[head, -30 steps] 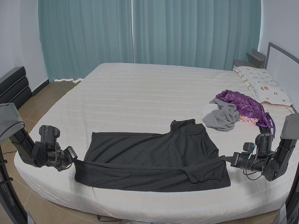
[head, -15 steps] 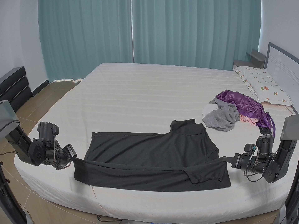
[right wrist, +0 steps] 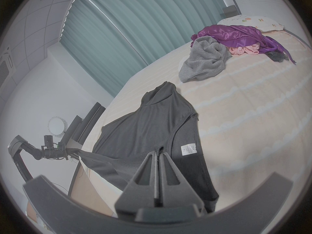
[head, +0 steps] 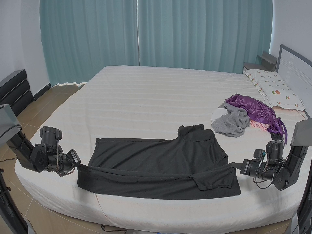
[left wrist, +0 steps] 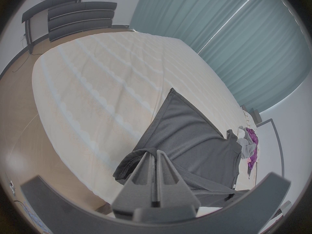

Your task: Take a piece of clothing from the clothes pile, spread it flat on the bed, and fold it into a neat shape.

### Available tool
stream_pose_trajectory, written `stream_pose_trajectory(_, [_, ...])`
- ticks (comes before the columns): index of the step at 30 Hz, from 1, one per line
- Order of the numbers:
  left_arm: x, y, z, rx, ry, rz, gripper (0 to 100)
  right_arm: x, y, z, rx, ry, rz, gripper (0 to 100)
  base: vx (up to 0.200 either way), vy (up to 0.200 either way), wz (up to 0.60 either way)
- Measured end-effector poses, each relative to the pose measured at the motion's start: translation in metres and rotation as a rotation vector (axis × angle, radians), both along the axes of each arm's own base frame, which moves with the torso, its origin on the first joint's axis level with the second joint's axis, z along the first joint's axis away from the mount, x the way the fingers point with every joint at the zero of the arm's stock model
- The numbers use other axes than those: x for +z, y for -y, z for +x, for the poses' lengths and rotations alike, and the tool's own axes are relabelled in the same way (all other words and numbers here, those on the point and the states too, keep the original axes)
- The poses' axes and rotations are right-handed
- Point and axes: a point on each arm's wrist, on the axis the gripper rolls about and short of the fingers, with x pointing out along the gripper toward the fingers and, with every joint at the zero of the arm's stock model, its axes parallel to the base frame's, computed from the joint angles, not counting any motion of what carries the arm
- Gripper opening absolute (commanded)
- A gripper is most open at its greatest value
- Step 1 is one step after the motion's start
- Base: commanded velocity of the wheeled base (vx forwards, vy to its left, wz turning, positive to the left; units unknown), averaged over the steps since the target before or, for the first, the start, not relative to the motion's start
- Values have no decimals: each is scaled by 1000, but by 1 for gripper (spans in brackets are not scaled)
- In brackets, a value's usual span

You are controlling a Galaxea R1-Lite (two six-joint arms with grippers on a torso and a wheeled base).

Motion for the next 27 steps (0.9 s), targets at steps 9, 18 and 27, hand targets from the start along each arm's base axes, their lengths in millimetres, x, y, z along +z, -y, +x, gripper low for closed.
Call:
stream_pose_trajectory(9, [-19,0,16,0,-35,-3,0,-13,-3,19,-20,1,-20,0,0,0,0])
stream_pose_trajectory(18, [-32,2,27,-5,-54,-6,0,-31,-6,35,-18,-11,-26,0,0,0,0])
stream_pose_trajectory(27, [-38,7,36,40,-60,-54,0,-43,-9,40,-10,-28,-26,0,0,0,0])
